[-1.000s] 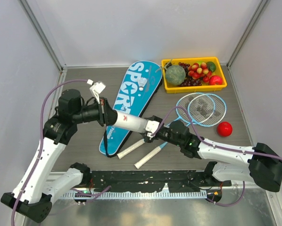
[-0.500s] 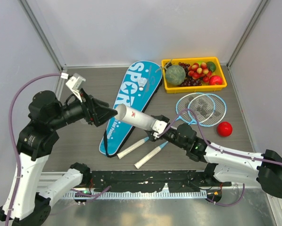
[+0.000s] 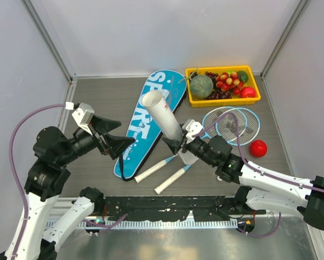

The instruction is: Pack up the badminton gear

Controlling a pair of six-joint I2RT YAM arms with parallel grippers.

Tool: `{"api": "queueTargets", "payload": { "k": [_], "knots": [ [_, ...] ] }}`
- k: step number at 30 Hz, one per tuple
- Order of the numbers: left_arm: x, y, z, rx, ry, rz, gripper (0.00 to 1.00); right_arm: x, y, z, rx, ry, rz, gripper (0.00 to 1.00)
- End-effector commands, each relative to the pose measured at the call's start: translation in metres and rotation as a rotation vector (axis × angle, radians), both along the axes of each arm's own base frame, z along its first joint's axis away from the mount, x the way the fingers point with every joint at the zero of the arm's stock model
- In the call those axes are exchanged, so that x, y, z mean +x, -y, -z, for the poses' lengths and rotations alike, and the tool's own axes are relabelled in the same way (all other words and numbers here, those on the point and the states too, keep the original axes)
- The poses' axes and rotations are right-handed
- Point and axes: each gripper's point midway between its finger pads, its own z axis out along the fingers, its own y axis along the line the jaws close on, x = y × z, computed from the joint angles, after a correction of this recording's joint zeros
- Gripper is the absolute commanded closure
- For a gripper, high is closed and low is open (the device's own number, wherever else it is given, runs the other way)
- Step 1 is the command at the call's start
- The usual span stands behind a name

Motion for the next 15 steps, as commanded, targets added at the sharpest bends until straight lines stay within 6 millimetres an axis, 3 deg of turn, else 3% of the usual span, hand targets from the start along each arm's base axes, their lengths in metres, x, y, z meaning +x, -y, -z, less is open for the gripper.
{"api": "queueTargets", "payload": {
  "k": [1,3,7,9,11,15],
  "knots": [
    [0.001,0.007,-0.025,-0.042,0.179,0.045,0.00,-0.003,-0.009,-0.095,0.329,0.032,-0.027,0.75],
    [0.006,0.010,-0.017,-0.025,0.172,0.054,0.00,-0.004,-0.010,-0.107,0.376,0.044,-0.037,0.75],
    [0.014,0.017,-0.006,-0.020,0.149,0.080,0.01,-0.001,-0.010,-0.111,0.405,0.070,-0.027,0.75],
    [0.009,0.028,-0.004,-0.050,0.152,0.161,0.01,-0.003,-0.011,-0.115,0.455,0.063,-0.042,0.74],
    [0.005,0.036,-0.005,-0.081,0.178,0.230,0.01,-0.009,-0.012,-0.130,0.560,0.040,-0.087,0.74],
    [0.003,0.049,0.015,-0.070,0.152,0.345,0.00,-0.018,-0.006,-0.166,0.750,0.030,-0.142,0.74]
  ]
}}
